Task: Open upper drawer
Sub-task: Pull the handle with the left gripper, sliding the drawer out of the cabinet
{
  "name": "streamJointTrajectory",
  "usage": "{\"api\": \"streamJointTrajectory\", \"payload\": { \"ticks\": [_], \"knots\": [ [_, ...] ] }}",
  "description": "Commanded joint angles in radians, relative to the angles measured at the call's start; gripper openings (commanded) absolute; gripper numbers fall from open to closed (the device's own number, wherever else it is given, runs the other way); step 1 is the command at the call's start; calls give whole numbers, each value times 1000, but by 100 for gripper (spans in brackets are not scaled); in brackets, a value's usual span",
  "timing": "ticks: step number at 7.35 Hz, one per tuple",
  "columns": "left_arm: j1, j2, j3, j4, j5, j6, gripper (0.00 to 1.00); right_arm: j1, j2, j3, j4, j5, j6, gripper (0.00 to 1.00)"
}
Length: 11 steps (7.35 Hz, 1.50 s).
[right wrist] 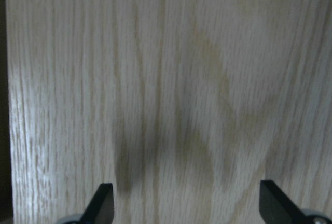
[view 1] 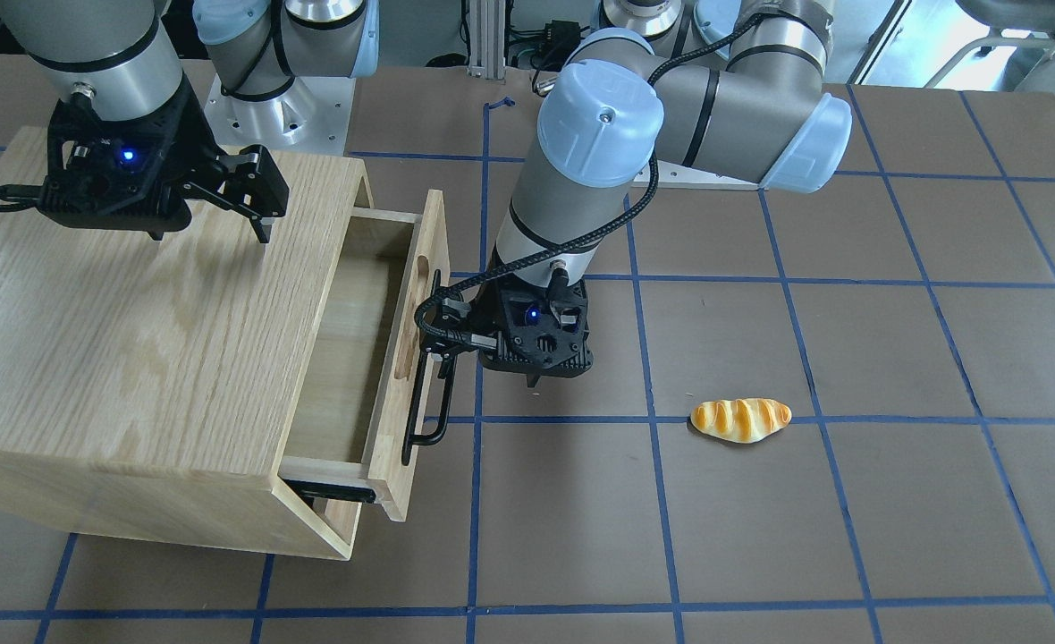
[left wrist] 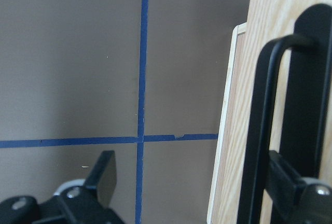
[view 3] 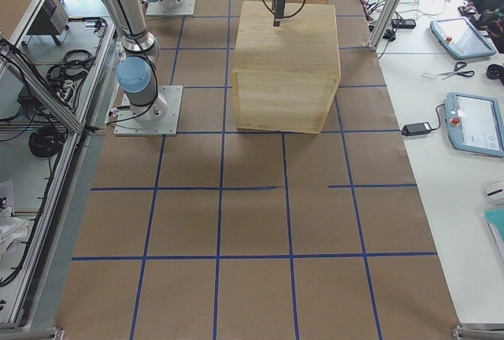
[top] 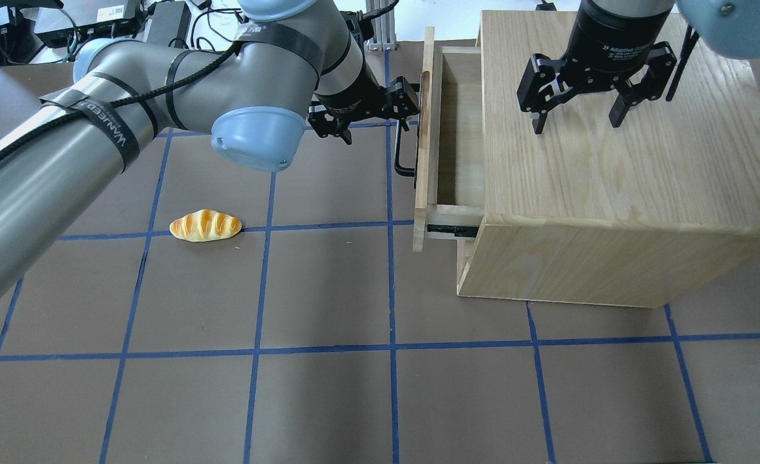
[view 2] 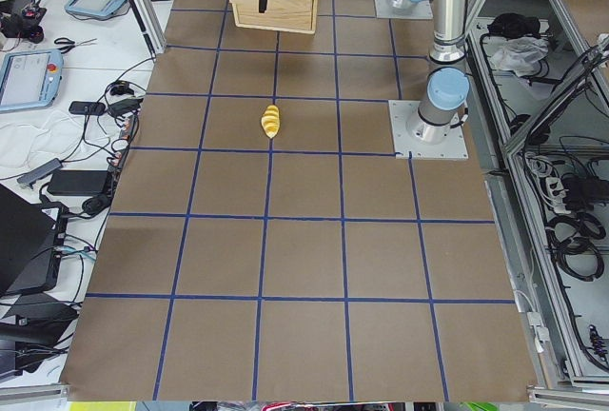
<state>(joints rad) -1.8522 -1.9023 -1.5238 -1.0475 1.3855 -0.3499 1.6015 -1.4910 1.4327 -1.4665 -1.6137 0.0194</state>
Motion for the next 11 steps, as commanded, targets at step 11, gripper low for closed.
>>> {"api": "streamJointTrajectory", "payload": {
  "ticks": [11],
  "knots": [
    [68, 8, -1, -17, 33, 74, 100, -2, 0, 0, 0, 0, 0, 100]
  ]
}}
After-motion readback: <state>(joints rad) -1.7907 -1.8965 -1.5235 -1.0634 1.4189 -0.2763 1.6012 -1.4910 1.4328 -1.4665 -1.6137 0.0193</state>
